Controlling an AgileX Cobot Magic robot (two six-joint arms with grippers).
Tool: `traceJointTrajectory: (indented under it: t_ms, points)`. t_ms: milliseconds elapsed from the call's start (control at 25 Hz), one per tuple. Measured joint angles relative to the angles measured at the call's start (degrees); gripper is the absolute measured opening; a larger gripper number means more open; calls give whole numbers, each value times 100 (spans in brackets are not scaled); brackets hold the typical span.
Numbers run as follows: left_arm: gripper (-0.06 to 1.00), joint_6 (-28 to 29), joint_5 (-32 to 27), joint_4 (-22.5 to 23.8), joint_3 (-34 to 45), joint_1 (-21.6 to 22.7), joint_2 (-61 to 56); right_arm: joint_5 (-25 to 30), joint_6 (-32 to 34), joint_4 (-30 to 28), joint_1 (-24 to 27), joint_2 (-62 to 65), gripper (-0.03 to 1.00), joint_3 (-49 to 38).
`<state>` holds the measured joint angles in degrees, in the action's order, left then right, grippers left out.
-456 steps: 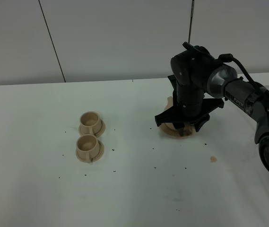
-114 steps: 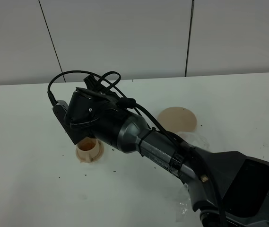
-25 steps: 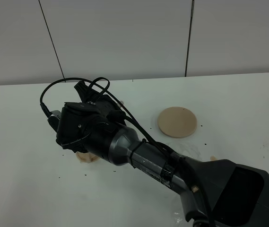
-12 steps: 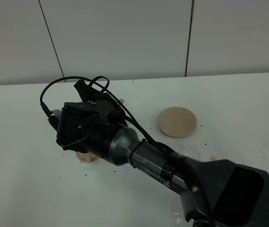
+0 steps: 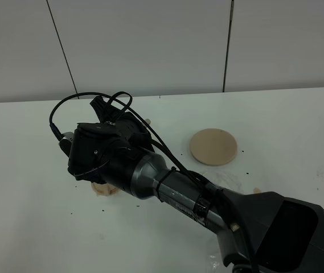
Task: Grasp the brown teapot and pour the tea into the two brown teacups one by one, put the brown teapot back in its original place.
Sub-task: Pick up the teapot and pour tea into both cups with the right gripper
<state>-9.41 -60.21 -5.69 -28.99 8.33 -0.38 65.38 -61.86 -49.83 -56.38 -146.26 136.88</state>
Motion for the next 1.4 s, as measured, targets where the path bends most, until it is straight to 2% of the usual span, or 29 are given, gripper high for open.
traceJointTrajectory:
  t_ms: [1400]
  points:
    - [25,0,0,0,0,0,0,-9,5,-101,-28,0,10,0]
